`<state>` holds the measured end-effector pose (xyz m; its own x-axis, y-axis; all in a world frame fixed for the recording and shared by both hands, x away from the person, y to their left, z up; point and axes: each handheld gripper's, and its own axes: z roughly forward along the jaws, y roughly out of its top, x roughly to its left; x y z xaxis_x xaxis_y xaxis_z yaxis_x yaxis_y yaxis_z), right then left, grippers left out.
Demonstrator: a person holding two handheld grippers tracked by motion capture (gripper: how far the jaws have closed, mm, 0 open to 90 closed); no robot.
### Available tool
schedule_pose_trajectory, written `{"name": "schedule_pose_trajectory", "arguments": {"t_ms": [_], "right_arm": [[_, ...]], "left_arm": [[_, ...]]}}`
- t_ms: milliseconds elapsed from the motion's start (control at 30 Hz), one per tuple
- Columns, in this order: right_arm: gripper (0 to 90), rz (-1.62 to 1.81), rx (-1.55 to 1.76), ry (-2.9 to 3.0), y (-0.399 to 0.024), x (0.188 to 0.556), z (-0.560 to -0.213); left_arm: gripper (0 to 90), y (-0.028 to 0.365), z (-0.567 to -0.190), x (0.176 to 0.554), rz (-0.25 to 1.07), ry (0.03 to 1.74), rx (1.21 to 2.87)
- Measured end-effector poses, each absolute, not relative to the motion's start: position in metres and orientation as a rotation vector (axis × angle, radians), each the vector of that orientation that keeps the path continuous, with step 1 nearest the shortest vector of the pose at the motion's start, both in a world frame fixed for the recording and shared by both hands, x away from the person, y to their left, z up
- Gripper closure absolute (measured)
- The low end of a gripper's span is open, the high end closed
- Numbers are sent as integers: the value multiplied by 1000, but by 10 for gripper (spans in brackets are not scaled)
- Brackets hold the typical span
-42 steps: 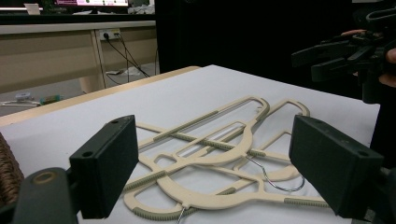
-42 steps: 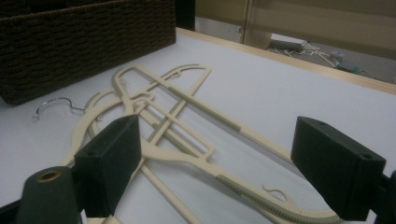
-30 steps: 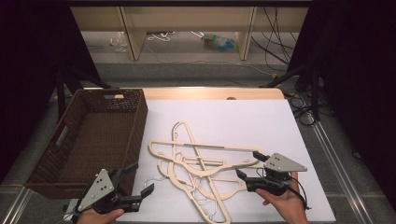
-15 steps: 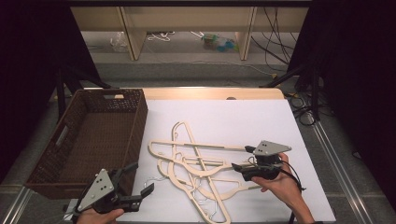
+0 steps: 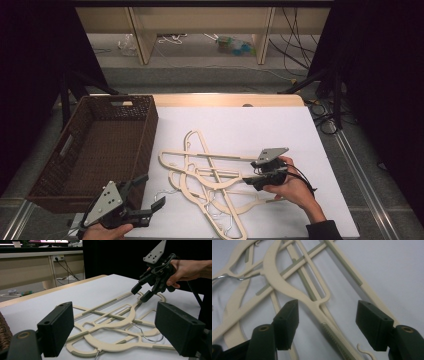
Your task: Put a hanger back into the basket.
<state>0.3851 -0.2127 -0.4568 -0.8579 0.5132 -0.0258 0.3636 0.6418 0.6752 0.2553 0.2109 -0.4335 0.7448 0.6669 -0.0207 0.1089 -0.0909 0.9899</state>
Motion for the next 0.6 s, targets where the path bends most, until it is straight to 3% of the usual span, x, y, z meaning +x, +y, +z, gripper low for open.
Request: {"name": "schedule_pose_trajectory", "arguments": {"t_ms": [600], "right_arm": [[582, 854, 506, 2799, -201, 397, -472]], "left_arm": [[160, 211, -433, 256, 523, 632, 1620]]}}
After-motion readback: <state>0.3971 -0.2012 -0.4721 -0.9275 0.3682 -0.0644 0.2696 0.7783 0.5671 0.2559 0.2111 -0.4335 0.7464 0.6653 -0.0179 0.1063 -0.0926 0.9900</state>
